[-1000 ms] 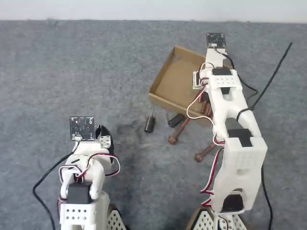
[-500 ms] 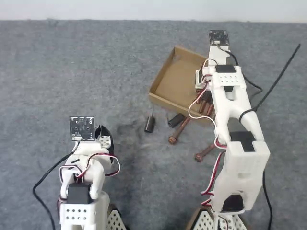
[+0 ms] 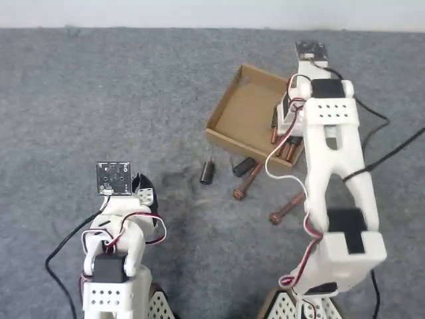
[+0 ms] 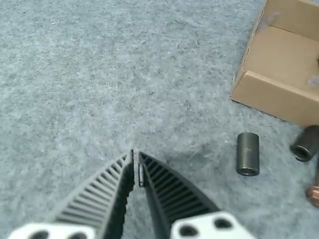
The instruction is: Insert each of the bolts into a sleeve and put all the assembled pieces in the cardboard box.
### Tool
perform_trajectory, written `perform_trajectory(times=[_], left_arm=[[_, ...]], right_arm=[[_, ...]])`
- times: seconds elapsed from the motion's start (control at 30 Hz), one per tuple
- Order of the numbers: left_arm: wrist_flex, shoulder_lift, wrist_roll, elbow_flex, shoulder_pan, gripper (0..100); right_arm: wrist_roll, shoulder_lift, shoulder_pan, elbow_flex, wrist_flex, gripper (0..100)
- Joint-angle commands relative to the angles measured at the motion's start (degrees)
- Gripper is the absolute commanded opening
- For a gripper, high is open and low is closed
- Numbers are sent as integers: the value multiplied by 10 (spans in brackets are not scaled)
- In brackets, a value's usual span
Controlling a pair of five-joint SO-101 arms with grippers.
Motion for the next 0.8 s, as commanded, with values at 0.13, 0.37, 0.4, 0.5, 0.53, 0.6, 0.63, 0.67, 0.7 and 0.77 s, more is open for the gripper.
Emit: perform_trajectory(times=[0.13, 0.37, 0.4, 0.5, 0.53, 0.6, 0.63, 0.67, 0.7, 0.77], left_arm=[[-3, -6, -9, -7, -18, 12], [-2, -6, -9, -6, -18, 12], [-2, -6, -9, -6, -18, 12], [-2, -6, -9, -6, -18, 12], [-2, -6, -9, -6, -18, 12], [-2, -6, -9, -6, -18, 12], [-2, -6, -9, -6, -18, 12], [-2, -6, -9, -6, -18, 12], [-2, -6, -9, -6, -18, 12], [-1, -6, -9, -6, -18, 12]], right_arm=[[-7, -112, -51, -19, 149, 6], [-11, -213, -90, 113, 144, 6], [-22, -232, -97, 136, 133, 6], [-71, -285, -110, 200, 95, 6], [-83, -301, -118, 219, 84, 6], [-92, -326, -134, 246, 67, 6], [-92, -337, -142, 259, 58, 7], [-92, -348, -151, 270, 50, 8], [-93, -356, -158, 282, 41, 9], [-95, -364, -172, 305, 21, 9]])
